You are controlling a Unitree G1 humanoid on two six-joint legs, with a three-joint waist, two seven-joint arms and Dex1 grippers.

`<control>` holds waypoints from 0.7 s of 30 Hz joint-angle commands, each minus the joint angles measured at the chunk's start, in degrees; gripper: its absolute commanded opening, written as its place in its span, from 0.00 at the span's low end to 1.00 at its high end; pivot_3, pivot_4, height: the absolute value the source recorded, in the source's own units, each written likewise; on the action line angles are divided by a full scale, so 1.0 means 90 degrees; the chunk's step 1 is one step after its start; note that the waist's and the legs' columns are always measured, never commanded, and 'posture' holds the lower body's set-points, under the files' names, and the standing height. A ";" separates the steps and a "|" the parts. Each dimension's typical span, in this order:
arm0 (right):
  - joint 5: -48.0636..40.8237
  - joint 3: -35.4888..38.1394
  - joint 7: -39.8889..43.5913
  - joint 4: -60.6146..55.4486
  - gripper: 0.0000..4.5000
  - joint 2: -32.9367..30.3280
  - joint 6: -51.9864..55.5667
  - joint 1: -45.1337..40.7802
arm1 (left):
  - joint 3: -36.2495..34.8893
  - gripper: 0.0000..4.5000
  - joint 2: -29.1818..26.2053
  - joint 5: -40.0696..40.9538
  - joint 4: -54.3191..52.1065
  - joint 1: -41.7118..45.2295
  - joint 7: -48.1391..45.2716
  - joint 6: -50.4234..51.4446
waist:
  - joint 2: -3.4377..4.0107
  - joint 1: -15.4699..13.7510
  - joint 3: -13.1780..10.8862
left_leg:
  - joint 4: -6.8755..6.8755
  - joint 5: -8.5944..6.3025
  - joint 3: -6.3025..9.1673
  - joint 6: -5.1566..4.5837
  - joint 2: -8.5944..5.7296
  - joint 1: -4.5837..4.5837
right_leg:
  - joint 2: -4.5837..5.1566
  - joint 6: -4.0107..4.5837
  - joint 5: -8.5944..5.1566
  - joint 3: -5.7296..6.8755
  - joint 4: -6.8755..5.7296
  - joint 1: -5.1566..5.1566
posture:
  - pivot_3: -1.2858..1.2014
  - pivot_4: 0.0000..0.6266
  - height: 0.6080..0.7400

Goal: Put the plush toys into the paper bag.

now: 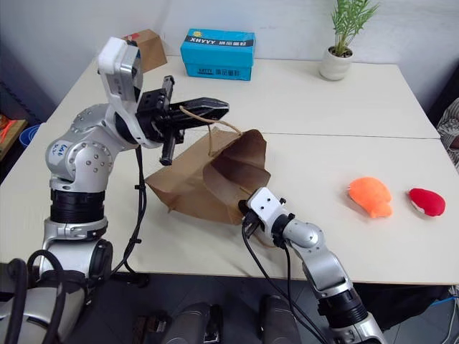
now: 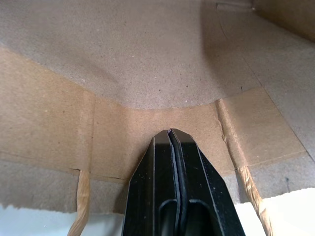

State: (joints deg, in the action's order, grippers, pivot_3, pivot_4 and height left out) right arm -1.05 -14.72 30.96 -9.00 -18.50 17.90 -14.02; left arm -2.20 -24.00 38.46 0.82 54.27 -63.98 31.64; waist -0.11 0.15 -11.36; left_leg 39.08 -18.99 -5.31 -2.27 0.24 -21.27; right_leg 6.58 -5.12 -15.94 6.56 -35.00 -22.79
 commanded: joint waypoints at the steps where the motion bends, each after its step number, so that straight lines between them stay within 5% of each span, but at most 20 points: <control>1: -0.0039 -0.0039 -0.0016 0.0255 0.00 0.0187 -0.0002 -0.0133 | 0.0147 0.00 0.0097 -0.0138 -0.0323 -0.0014 0.0019 -0.0314 | 0.0000 0.0001 0.0000 | 0.0000 0.0000 0.0000 0.0001 0.0000 0.0001 | 0.0000 0.0000 0.0000 -0.0001 -0.0001 0.0000 | 0.52 0.24 1.00; 13: 0.0216 -0.0425 0.0284 0.2114 0.00 0.0782 -0.0698 -0.1383 | 0.0608 0.00 0.0159 -0.0656 -0.0149 -0.0312 -0.0130 -0.0880 | 0.0000 0.0032 0.0000 | -0.0001 0.0001 -0.0005 0.0009 0.0011 -0.0002 | -0.0008 0.0006 -0.0003 -0.0006 -0.0003 -0.0009 | 0.52 0.24 1.00; 21: 0.0417 -0.0610 0.0457 0.1974 0.00 0.0506 0.0371 -0.1197 | 0.0007 0.00 0.0155 -0.0454 0.0289 0.0466 0.0012 -0.1053 | 0.0000 0.0015 0.0001 | 0.0000 0.0000 -0.0003 0.0010 0.0013 0.0000 | -0.0001 0.0006 -0.0003 -0.0005 -0.0005 -0.0006 | 0.52 0.24 1.00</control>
State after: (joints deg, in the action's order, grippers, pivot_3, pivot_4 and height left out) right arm 1.10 -18.75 34.88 6.49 -12.89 16.72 -27.60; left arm -0.49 -22.73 32.87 3.90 57.14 -64.25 23.03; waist -0.11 0.29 -11.35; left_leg 39.08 -18.99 -5.34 -2.18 0.35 -21.27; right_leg 6.58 -5.06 -15.98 6.52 -35.04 -22.84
